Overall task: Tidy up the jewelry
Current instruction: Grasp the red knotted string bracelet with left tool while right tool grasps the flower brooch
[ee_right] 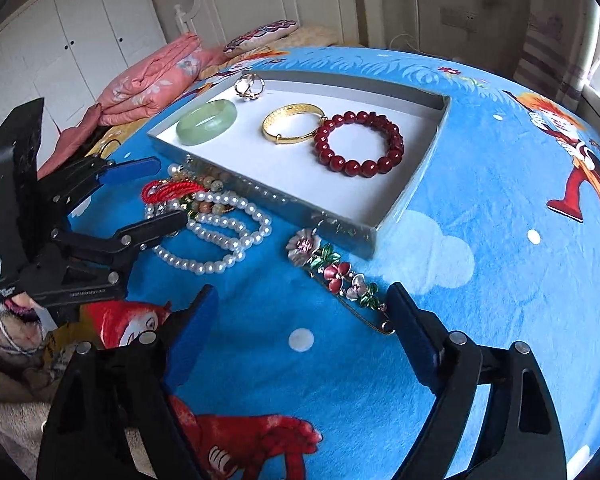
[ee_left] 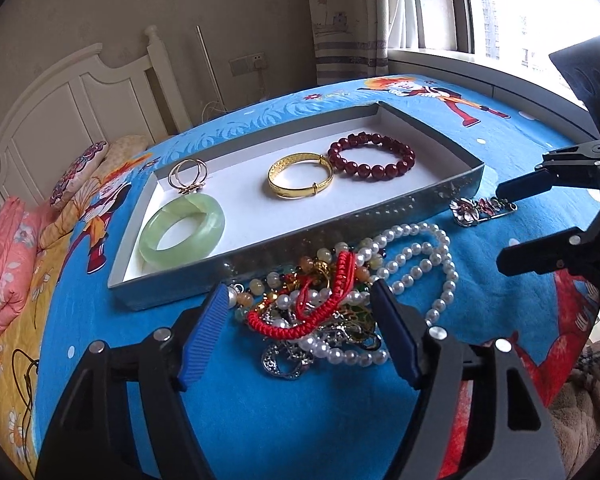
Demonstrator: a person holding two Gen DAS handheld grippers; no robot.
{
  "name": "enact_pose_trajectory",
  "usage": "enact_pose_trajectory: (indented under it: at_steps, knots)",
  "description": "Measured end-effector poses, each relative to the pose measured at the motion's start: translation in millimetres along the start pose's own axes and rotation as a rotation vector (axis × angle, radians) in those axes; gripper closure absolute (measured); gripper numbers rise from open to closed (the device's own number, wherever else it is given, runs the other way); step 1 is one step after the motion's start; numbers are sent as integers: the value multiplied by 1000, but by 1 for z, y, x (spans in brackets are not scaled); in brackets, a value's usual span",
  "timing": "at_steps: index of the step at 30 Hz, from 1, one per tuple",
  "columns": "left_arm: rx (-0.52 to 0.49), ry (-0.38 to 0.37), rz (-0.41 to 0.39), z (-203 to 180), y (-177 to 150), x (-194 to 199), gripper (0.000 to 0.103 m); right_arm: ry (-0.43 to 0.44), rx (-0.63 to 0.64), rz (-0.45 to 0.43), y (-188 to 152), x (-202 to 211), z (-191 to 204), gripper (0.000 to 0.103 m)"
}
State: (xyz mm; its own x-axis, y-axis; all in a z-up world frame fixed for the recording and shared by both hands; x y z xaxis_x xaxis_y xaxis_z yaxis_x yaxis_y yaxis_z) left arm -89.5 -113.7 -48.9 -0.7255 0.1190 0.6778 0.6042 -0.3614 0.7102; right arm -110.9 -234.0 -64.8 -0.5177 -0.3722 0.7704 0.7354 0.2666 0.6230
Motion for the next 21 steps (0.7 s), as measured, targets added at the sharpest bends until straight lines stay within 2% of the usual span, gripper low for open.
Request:
enact_pose_trajectory:
  at_steps: [2,10,12,14,16,21]
  knots:
    - [6,0,1,1,0,0,29,0,6,0,-3,5,1,33]
    - [9,-3,2,1,0,0,28,-139,57,-12,5,-6,-5,35]
    - [13,-7,3,1,0,0,28,-144,84,-17,4,-6,-1,46]
    - [13,-7,2,2,-1,0,28,-134,103,-25,2,-3,3,64]
    - [11,-2,1,2,-1,0,28,-130,113,-29,-1,0,5,68]
    - [6,7,-16,1,-2,6,28,-126,102,-31,0,-1,4,67]
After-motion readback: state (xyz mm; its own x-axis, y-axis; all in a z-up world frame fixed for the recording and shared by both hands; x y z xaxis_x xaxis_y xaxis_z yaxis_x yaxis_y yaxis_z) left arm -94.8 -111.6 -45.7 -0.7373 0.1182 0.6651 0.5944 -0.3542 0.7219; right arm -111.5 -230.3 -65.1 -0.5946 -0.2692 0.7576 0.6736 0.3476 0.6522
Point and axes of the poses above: each gripper's, at about its wrist camera, not at the fingertips, and x roughly against the way its jaws point, z to its left, y to its top, the point moved 8 cm from there along -x, roughly the way its jaws point, and after that the axes turned 1 degree about z, right-handed, at the moved point
